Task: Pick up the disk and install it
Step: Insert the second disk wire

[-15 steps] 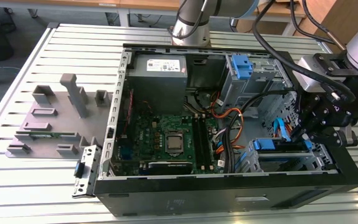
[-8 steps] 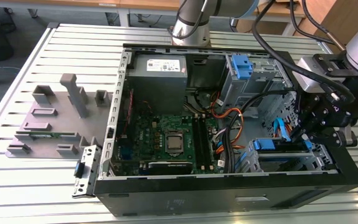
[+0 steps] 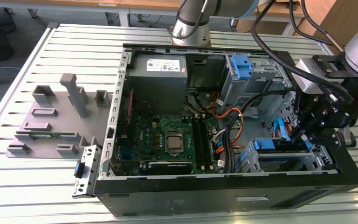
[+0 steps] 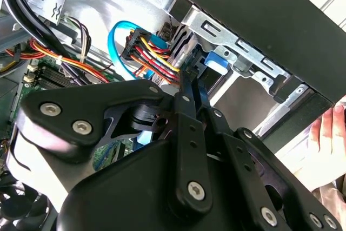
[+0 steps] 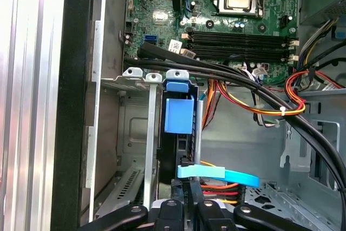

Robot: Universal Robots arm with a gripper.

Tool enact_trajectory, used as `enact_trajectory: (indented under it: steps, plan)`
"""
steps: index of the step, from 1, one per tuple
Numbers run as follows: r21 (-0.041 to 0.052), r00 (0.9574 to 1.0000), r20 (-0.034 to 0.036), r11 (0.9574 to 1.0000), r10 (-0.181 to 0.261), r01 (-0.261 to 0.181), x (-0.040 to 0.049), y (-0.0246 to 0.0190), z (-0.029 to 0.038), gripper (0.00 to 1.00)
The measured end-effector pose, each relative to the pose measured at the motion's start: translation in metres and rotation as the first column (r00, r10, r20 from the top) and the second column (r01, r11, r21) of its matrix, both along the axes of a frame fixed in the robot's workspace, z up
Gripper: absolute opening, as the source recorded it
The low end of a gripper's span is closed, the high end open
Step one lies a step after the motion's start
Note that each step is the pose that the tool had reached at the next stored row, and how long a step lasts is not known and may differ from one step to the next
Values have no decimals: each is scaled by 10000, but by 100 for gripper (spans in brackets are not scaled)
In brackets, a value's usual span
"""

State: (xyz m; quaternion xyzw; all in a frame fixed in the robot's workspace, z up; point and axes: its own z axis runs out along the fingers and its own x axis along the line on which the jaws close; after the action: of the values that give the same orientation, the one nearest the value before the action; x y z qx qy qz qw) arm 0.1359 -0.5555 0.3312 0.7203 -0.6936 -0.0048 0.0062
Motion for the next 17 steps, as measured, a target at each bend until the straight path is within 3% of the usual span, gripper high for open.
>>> enact_trajectory:
  steps: [14, 15, 17]
  plan:
    - [9, 10000, -1, 10000, 0, 0, 0, 0, -26, 18]
    - [3, 10000, 0, 10000, 0, 0, 0, 0, -23, 24]
    - [0, 10000, 0, 10000, 0, 0, -1, 0, -20, 24]
